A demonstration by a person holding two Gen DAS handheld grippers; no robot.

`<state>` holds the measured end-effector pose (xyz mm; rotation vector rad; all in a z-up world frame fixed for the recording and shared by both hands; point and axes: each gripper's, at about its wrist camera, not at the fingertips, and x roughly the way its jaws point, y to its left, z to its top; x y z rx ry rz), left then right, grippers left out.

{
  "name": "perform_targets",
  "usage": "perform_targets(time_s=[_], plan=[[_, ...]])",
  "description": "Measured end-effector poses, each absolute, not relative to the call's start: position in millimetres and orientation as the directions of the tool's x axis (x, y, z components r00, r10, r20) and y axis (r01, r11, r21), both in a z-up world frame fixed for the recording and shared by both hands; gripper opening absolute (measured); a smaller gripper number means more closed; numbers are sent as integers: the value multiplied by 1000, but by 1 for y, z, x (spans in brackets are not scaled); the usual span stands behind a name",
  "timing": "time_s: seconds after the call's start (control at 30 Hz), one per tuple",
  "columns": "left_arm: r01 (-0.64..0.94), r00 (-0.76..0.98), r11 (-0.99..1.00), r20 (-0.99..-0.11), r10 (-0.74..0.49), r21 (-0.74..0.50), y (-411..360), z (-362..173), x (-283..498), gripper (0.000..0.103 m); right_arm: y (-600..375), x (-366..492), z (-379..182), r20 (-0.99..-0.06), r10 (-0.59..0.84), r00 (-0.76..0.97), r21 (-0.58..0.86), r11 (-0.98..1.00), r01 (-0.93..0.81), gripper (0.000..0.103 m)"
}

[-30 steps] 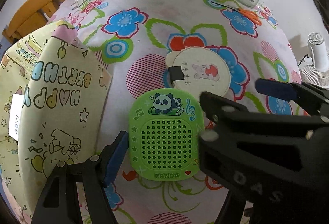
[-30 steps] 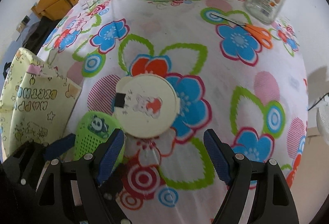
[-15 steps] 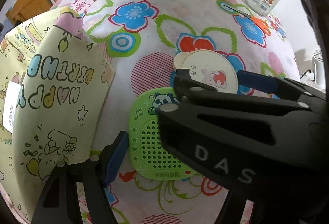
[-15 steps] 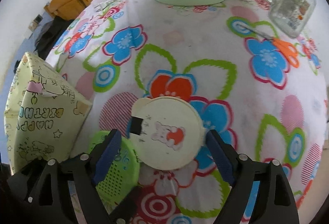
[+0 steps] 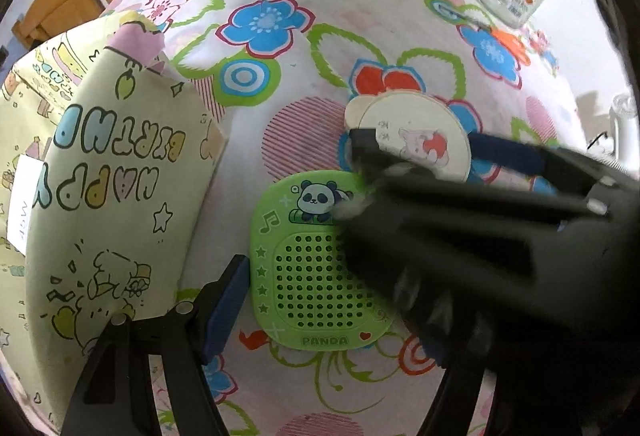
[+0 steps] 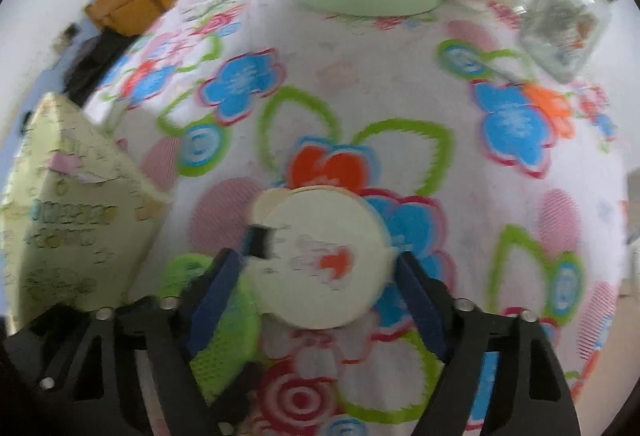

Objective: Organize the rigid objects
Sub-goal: 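Lift the panda pad with left gripper while right gripper lifts the round case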

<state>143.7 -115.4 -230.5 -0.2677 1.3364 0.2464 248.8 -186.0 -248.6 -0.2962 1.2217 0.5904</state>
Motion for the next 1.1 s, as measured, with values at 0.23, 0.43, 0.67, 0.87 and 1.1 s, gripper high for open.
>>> perform_targets(time_s=[0.23,0.43,0.67,0.87,1.1], plan=[[-306,202,952,-978,47,-18,-126,-232,140,77,-199,250,-246,-942,262,209,103,820,-563,71],[-310,179,951,-982,58,0,-131,-238,134,77,-207,251,-248,-944,270,188,114,804,-583,72],[-328,172,944,-982,73,13,-133,-241,127,77,-194,240,-242,-934,308,180,5,515,-857,77],[-329,156,944,-985,78,22,-124,-242,119,77,-184,246,-243,-946,304,115,-11,323,-946,85],[-319,137,947,-988,72,24,-125,-241,126,77,-170,241,-256,-955,288,67,-38,106,-994,86]])
